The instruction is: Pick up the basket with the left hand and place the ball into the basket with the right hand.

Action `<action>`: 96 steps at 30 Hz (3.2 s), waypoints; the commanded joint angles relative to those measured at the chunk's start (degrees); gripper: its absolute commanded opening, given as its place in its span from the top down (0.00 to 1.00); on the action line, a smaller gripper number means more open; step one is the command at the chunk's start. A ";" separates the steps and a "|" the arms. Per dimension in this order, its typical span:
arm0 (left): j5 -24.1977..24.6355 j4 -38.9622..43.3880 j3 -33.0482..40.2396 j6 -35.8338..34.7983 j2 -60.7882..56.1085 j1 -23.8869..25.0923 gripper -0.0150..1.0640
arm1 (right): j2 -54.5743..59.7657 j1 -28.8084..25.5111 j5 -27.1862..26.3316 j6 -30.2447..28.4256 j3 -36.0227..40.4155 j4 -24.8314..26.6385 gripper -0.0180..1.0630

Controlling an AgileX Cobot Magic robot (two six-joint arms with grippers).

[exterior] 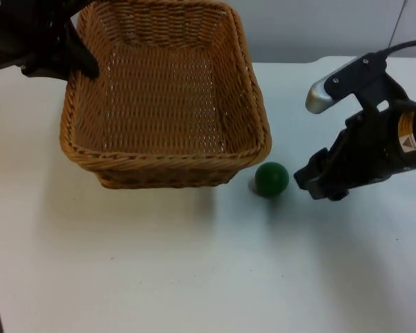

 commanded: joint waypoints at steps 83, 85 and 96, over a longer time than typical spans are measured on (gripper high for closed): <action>-0.45 -1.53 -0.46 -0.01 -0.82 0.15 0.99 | 14.38 1.48 -12.70 3.38 -7.12 -1.64 0.99; -0.45 -1.53 -0.46 -0.01 -0.82 0.15 0.99 | 13.84 1.48 -12.59 3.38 -7.12 -1.34 0.99; -0.45 -1.53 -0.46 -0.01 -0.82 0.15 0.99 | 5.15 -5.05 1.27 -5.81 -15.64 14.78 0.99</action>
